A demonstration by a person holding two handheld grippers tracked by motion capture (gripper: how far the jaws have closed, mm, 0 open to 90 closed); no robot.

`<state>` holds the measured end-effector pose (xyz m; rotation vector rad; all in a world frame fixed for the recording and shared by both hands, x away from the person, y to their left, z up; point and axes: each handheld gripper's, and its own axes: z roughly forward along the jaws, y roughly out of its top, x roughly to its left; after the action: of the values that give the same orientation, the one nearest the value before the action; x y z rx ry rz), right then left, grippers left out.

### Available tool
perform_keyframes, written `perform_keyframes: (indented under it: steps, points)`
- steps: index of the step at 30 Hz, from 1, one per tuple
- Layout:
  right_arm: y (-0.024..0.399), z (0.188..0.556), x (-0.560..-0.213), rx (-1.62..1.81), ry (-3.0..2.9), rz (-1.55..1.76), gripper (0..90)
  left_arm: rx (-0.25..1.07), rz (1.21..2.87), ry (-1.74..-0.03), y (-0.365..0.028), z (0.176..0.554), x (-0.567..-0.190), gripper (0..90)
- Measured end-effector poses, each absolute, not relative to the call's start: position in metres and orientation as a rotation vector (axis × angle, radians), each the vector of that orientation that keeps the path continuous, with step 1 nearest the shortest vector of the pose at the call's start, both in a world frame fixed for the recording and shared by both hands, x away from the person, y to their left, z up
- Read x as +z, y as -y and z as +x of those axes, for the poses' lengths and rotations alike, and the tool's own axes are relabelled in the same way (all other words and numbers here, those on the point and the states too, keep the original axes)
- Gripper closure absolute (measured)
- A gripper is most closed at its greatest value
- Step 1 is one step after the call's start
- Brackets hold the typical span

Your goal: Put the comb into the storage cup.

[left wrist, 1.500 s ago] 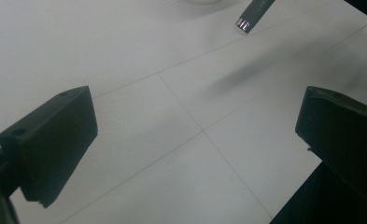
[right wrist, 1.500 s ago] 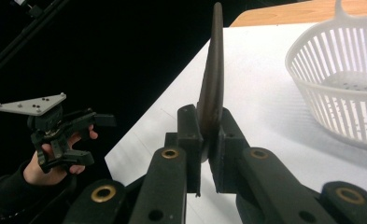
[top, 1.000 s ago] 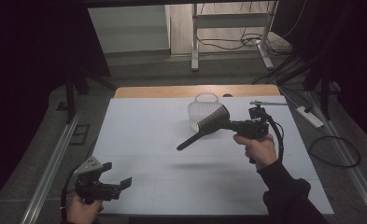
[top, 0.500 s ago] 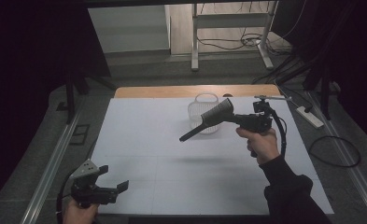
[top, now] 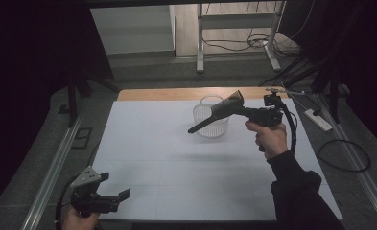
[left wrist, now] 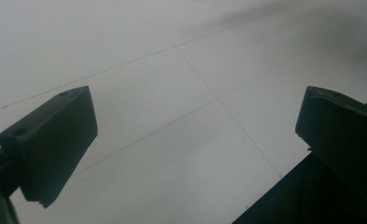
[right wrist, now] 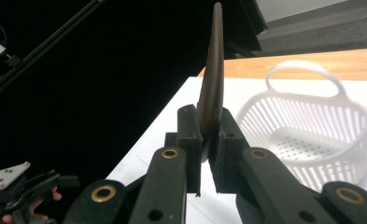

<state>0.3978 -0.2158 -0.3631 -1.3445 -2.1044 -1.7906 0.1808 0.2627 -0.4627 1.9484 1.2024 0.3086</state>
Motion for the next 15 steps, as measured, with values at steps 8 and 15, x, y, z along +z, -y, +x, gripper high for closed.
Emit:
perform_keyframes:
  steps: [8, 15]
  points:
    - [0.222, 0.410, -0.359, -1.806, 2.107, -1.404, 83.5, 0.322, 1.945, -1.206, -0.264, 0.179, -0.462, 0.0]
    - [0.225, 0.420, -0.355, -1.813, 2.104, -1.449, 83.5, 0.322, 1.964, -1.211, -0.262, 0.180, -0.463, 0.0]
